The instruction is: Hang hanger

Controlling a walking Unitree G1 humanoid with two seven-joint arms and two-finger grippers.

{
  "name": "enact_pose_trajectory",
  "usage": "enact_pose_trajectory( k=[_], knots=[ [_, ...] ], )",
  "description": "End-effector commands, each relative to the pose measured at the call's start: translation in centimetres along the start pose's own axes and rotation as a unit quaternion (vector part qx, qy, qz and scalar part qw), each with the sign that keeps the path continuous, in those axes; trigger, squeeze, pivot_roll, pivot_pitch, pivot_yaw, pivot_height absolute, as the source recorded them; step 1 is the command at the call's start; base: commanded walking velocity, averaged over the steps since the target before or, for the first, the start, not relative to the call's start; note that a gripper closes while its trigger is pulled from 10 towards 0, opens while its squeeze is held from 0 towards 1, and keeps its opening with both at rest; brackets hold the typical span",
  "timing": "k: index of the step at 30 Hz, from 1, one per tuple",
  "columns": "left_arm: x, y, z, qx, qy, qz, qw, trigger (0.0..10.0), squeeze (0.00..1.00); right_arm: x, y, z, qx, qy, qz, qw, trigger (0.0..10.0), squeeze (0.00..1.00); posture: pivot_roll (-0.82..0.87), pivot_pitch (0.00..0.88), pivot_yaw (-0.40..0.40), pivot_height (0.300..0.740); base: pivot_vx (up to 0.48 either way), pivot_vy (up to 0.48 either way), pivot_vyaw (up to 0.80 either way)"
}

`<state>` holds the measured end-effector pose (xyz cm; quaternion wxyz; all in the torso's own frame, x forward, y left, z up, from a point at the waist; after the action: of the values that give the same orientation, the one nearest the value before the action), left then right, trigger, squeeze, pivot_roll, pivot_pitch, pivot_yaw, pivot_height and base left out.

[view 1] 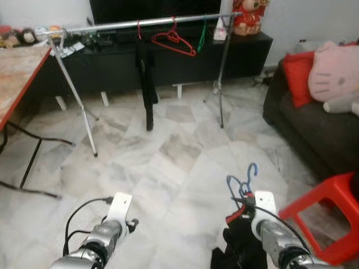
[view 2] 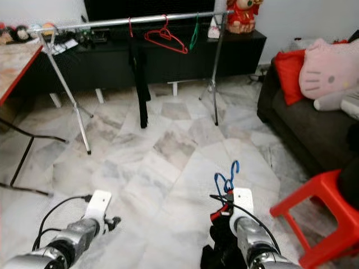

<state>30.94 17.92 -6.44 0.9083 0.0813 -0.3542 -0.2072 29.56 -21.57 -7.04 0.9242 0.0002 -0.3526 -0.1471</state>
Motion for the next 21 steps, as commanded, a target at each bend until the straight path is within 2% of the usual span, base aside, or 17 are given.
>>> enact_pose_trajectory(
  k=[1,3,9,17,19,21],
  knots=[
    [-0.2,-0.2,0.0,-0.003,0.007,-0.004,1.000,10.0,0.00,0.5,-0.2,0.0,-0.003,-0.007,-0.004,1.000,10.0,0.00,-0.13,0.000,0.010,0.740,0.000,0.480,-0.77],
    [-0.1,-0.2,0.0,-0.002,0.003,-0.004,1.000,10.0,0.00,0.5,-0.2,0.0,-0.003,-0.007,-0.004,1.000,10.0,0.00,-0.13,0.000,0.010,0.740,0.000,0.367,-0.77],
    [0.0,-0.4,0.0,-0.005,0.000,-0.011,1.000,10.0,0.00,0.5,-0.2,0.0,-0.002,-0.008,-0.007,1.000,10.0,0.00,-0.13,0.000,0.012,0.740,0.000,0.000,-0.67],
    [-0.3,-0.3,0.0,-0.002,0.002,-0.009,1.000,10.0,0.00,0.6,-0.1,0.0,0.004,-0.015,-0.008,1.000,10.0,0.00,-0.12,0.000,0.010,0.740,0.000,0.000,0.00],
    [-0.2,-0.2,0.0,-0.002,0.001,-0.008,1.000,10.0,0.00,1.5,-0.4,0.1,0.004,-0.030,-0.024,0.999,10.0,0.00,-0.12,0.000,0.012,0.740,0.000,0.000,0.00],
    [-0.2,-0.2,0.0,-0.002,0.001,-0.008,1.000,10.0,0.00,1.7,-0.6,0.1,0.003,-0.033,-0.022,0.999,10.0,0.00,-0.12,0.000,0.013,0.740,0.000,0.000,0.00]
  ],
)
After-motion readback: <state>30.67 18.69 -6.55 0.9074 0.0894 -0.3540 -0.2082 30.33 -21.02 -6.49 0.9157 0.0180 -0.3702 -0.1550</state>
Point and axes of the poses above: a point about 5 cm out from each wrist's last joint towards the gripper, its own z axis pointing back from the gripper into the wrist, its own x axis along the axis of the wrist's last joint, y = z × x, the point moved 5 cm from there along -z, pointing out of the wrist towards the gripper, and after that the axes turned 13 degrees about -z, right-handed, at the moved point
